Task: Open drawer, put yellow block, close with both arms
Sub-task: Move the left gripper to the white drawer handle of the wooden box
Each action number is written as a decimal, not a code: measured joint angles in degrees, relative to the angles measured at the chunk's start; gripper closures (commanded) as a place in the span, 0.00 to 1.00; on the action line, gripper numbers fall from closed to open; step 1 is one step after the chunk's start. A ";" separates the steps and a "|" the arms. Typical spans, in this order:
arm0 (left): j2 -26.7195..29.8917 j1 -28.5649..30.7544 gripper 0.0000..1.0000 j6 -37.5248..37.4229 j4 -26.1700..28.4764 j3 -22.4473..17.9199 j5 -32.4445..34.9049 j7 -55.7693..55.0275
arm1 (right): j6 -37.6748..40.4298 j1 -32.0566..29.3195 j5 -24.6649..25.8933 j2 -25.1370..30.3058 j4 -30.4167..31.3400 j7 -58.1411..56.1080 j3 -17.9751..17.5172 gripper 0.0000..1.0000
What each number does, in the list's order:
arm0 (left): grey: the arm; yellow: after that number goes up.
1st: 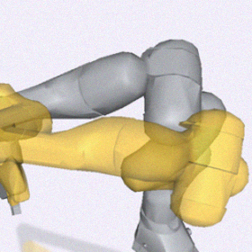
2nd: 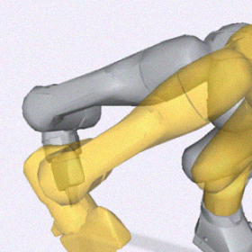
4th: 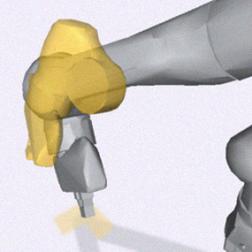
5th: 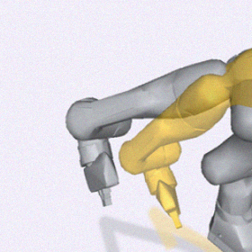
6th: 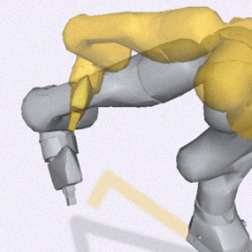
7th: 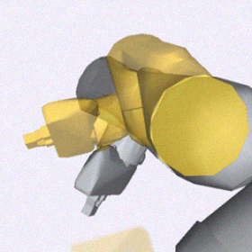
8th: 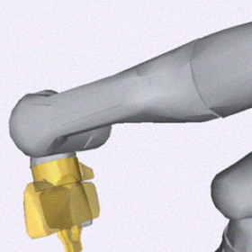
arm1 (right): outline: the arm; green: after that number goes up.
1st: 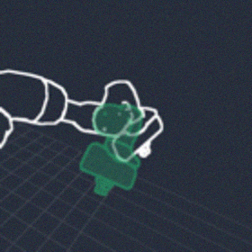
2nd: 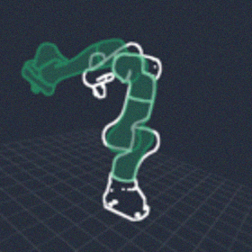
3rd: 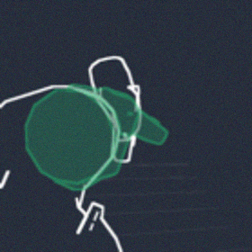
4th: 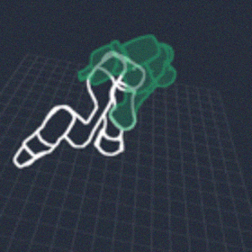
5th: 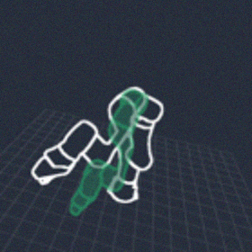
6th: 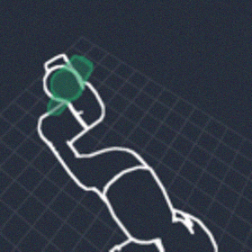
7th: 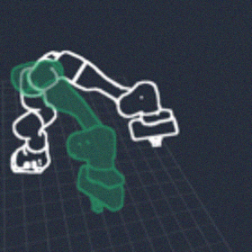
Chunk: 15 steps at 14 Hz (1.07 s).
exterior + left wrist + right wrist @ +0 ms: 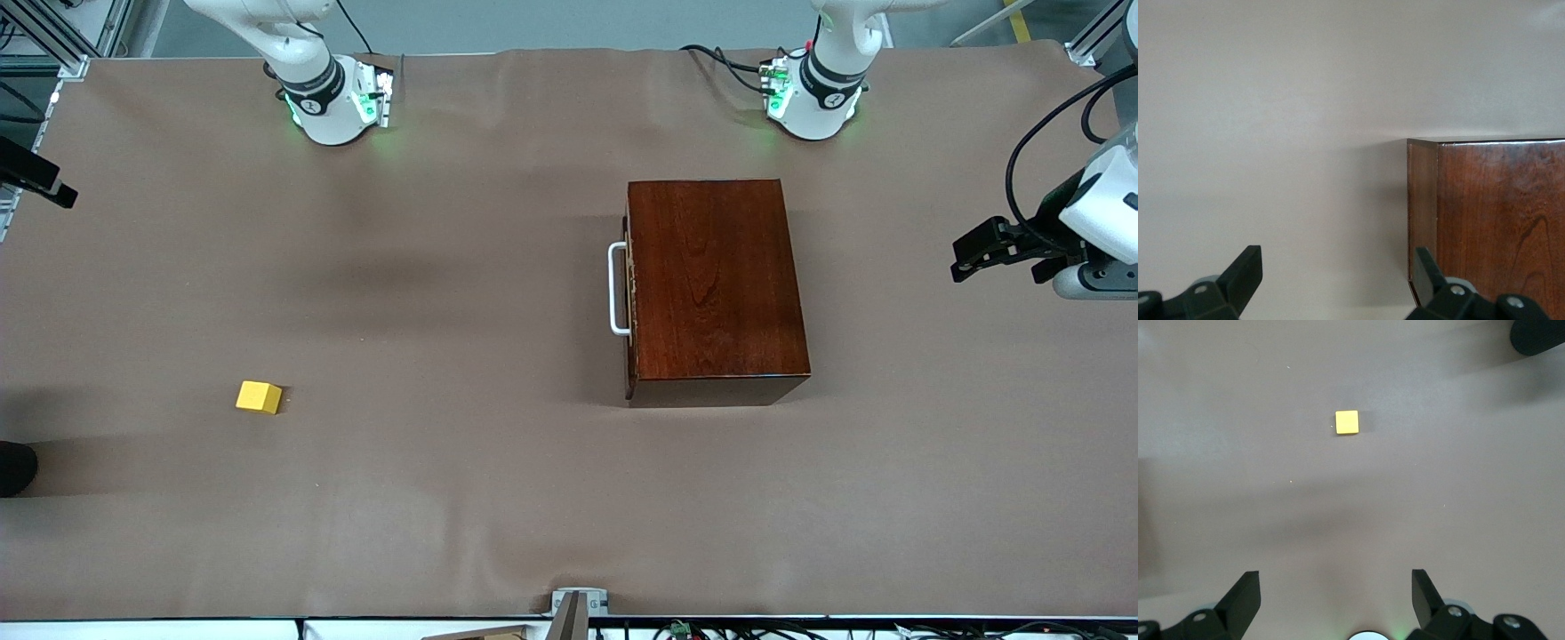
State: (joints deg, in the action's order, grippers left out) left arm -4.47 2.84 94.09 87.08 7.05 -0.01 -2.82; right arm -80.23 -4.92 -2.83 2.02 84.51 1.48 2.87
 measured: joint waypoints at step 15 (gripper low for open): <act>-0.60 1.46 0.00 0.58 -0.15 0.79 -0.41 -0.70 | -0.02 -0.67 1.69 0.00 -0.93 -0.01 0.56 0.00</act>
State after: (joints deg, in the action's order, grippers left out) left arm -5.07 4.30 94.67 86.93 7.84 -0.43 -3.52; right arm -80.25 -5.59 -1.14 2.02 83.57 1.47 3.43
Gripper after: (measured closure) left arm 0.000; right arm 0.000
